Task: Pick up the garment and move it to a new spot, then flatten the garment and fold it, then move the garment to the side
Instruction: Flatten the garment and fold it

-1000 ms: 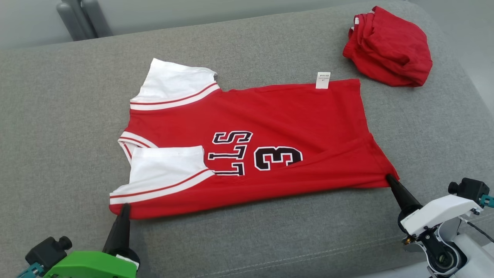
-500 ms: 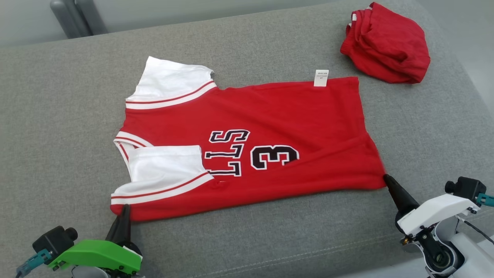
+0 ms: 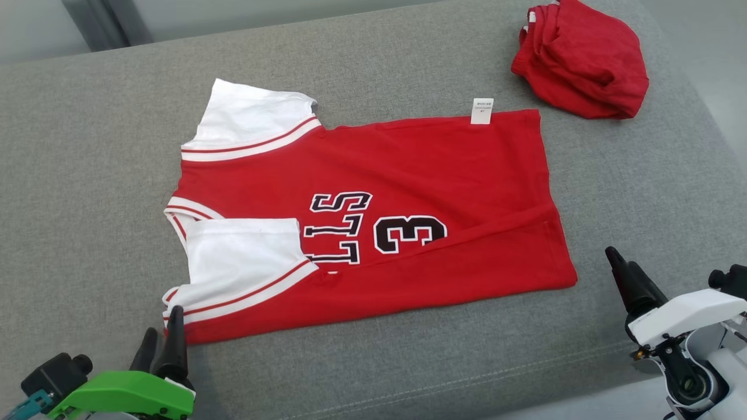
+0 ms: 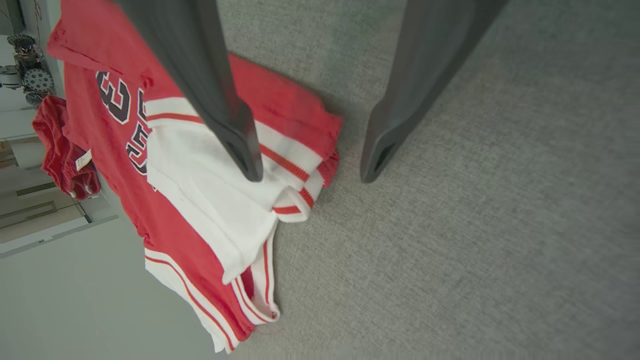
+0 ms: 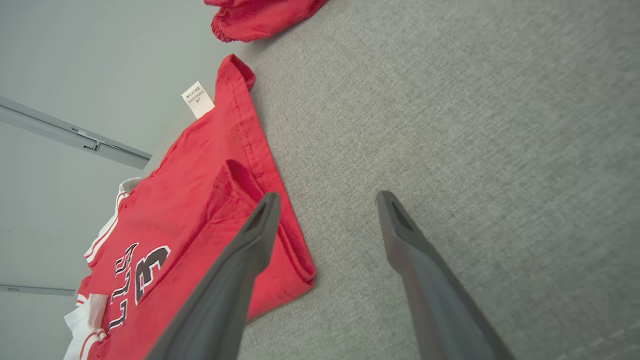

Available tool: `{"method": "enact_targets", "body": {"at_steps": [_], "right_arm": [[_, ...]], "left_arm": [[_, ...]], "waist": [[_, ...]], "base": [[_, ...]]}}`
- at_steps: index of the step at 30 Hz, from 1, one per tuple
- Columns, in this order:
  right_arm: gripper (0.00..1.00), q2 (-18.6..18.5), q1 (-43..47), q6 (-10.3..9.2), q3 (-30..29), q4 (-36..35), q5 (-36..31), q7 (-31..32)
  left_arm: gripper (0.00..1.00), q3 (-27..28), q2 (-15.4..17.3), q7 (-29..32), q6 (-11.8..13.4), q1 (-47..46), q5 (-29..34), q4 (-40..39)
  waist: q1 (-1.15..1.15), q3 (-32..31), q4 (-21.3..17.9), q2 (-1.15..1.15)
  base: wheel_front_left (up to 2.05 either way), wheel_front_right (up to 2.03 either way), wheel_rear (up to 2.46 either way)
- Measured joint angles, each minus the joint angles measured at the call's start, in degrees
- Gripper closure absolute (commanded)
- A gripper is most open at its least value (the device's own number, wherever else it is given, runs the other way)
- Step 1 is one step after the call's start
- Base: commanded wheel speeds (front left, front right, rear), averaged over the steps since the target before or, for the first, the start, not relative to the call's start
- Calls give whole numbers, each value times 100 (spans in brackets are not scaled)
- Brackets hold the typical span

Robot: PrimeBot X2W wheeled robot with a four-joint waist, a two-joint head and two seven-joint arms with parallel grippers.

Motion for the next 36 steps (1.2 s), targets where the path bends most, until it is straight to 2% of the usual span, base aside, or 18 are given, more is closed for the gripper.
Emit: {"method": "enact_targets", "body": {"at_steps": [9, 14, 19, 20, 27, 36], "right_arm": [[0, -361, -15, -93, -136, -365, -202, -148], [0, -621, -448, -216, -3, -592, -561, -55], [0, -678, -820, -277, 163, -721, -771, 138], [0, -711, -973, -305, 207, -758, -826, 247], [0, -799, -1351, -355, 300, -894, -920, 506], [0, -744, -1983, -397, 536, -1053, -1170, 822]], "left_arm": [[0, 302, 468, -247, 54, 27, 452, -638], [0, -174, 715, -48, 54, -499, 990, -854], [0, -526, 782, 178, 53, -970, 1191, -849], [0, -681, 816, 292, 53, -1250, 1412, -762], [0, -912, 740, 532, 54, -2247, 1653, -453], [0, -1067, 672, 981, 62, -3344, 2111, 358]], "waist": [[0, -19, 117, 0], [0, -19, 115, 0], [0, 40, 71, 0], [0, 92, 50, 0], [0, 325, 6, 0], [0, 794, -100, 0]], "base": [[0, 0, 0], [0, 0, 0], [0, 0, 0], [0, 0, 0], [0, 0, 0], [0, 0, 0]]}}
